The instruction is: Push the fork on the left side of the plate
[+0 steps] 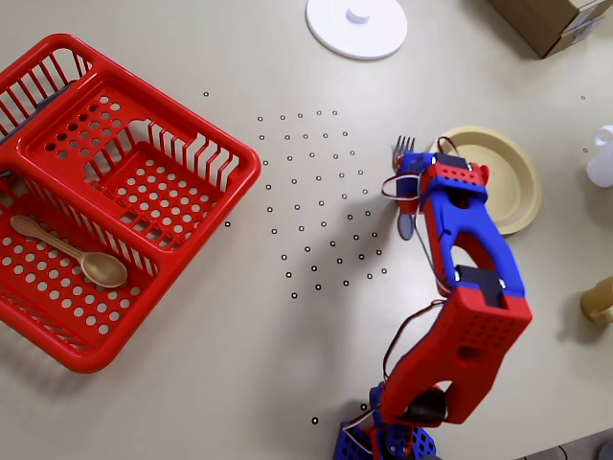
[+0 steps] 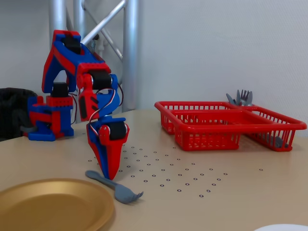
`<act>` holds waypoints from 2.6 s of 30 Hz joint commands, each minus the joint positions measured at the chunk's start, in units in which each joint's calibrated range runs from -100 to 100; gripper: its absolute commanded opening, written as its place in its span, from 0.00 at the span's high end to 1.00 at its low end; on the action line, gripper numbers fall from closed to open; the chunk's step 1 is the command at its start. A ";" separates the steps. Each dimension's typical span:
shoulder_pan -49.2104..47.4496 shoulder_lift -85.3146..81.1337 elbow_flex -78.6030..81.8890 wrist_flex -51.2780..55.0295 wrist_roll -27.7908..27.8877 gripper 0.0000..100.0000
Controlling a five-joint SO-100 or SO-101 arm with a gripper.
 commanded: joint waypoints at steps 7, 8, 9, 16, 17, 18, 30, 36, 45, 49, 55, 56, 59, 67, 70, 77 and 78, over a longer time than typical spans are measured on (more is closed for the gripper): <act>2.37 -2.03 -4.44 -0.88 1.81 1.00; 2.52 -2.11 -4.62 -0.88 2.00 1.00; 2.66 -2.11 -4.89 -0.80 2.10 1.00; 3.67 -1.35 -7.70 0.33 3.47 1.00; 3.74 -1.35 -7.98 0.33 3.61 1.00; 3.88 -1.27 -8.16 0.33 3.76 1.00; 2.09 -2.20 -9.06 0.41 2.15 1.00; -2.44 -1.01 -15.68 0.41 -1.56 1.00; -4.95 3.89 -25.93 0.33 -2.30 1.00; -4.95 5.92 -27.65 -0.48 -1.42 1.00; -4.16 6.00 -26.38 -0.88 -0.10 1.00; -3.94 5.66 -25.65 -0.88 0.20 1.00; -3.80 4.82 -23.48 -0.88 0.88 1.00; -3.08 3.80 -19.49 -0.88 2.05 1.00; -2.51 3.89 -19.13 -0.88 2.64 1.00; 0.08 4.48 -18.31 -0.88 5.03 1.00; 0.44 4.48 -18.31 -0.88 5.27 1.00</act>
